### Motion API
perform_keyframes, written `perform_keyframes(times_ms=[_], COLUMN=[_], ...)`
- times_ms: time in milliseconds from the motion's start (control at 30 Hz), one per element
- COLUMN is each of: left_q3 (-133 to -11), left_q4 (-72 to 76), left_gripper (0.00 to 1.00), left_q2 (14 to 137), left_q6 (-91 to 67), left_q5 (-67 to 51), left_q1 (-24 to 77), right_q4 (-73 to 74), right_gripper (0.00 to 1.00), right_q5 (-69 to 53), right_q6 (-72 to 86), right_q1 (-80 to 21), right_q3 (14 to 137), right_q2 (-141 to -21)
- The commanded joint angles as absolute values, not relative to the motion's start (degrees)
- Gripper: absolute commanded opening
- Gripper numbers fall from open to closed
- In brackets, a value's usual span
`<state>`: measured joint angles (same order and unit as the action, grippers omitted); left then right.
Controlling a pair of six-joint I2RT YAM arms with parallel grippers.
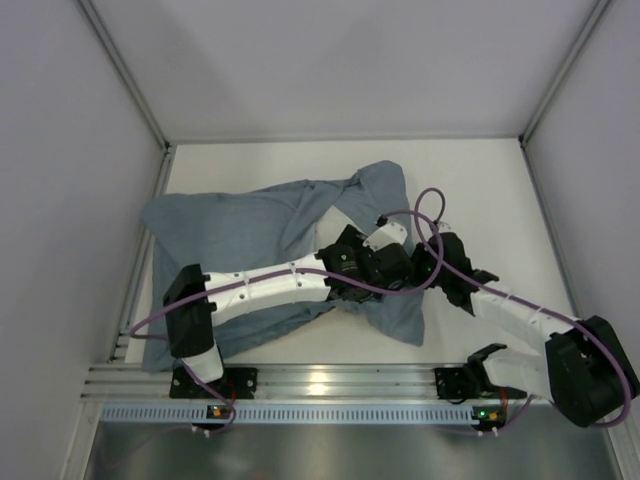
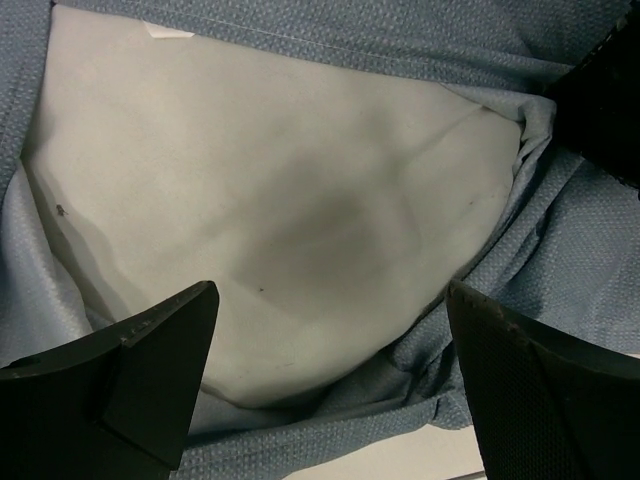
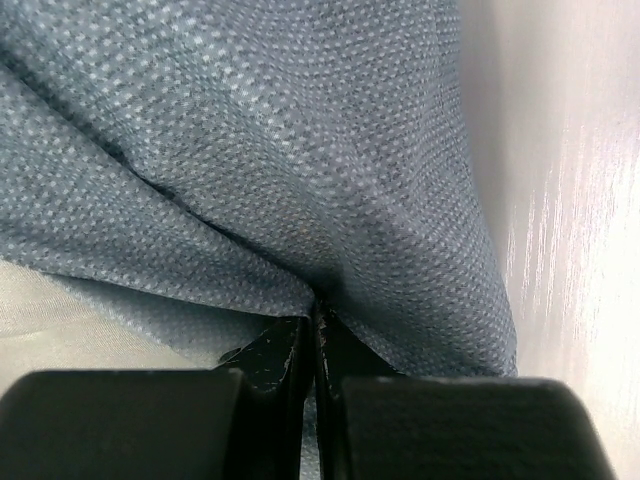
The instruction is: Remove the pillowcase from the pillow
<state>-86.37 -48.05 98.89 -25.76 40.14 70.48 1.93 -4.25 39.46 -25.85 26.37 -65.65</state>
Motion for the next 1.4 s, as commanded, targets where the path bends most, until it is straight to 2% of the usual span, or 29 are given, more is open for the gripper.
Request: perform_keyframes(times_ms=[0,333,633,667,800,867,900,1067,1200,1367], left_q3=[-89.12,-87.63,-84.11,-83.76,-82.18,-81.04,-79.73,-77.7,-78.13,-81.82], left_q4=[-46.76,-41.67,-33.93,-33.4,-30.41,-27.62,-27.08,-27.24,-30.4,-32.69], left_gripper=[0.99,0.99,0.98,0.95,0.49,0.21,0.0,0.0,0.0,0.0], left_q2=[100.63,107.05,109.07,109.33,110.83,111.45,111.45,105.66,93.29,85.62], left_q6=[-23.29,-22.85,-23.99,-23.91,-22.85,-22.94,-23.55,-24.34,-24.52,-25.22], left_q5=[41.05,39.37,41.66,41.31,36.48,32.97,32.61,32.17,30.68,26.03], left_q1=[70.58,70.49,65.04,64.52,63.11,62.14,61.7,58.89,54.41,48.08], right_q4=[3.25,1.5,1.14,1.58,2.55,2.72,2.81,3.43,3.6,2.2], right_gripper=[0.0,0.0,0.0,0.0,0.0,0.0,0.0,0.0,0.0,0.0], right_q5=[-5.8,-7.64,-9.32,-9.06,-8.18,-8.0,-8.0,-6.51,-5.63,-5.19], right_q6=[38.58,40.16,41.22,41.13,40.87,40.96,40.96,40.43,40.17,40.25], right_q1=[-26.54,-26.54,-26.54,-26.54,-26.54,-26.54,-26.54,-26.63,-26.63,-26.54], right_q3=[26.63,25.4,24.17,24.08,24.43,24.7,24.87,24.87,24.44,23.12], right_q2=[-64.25,-62.67,-60.56,-60.03,-58.89,-58.8,-59.06,-59.77,-59.85,-60.47])
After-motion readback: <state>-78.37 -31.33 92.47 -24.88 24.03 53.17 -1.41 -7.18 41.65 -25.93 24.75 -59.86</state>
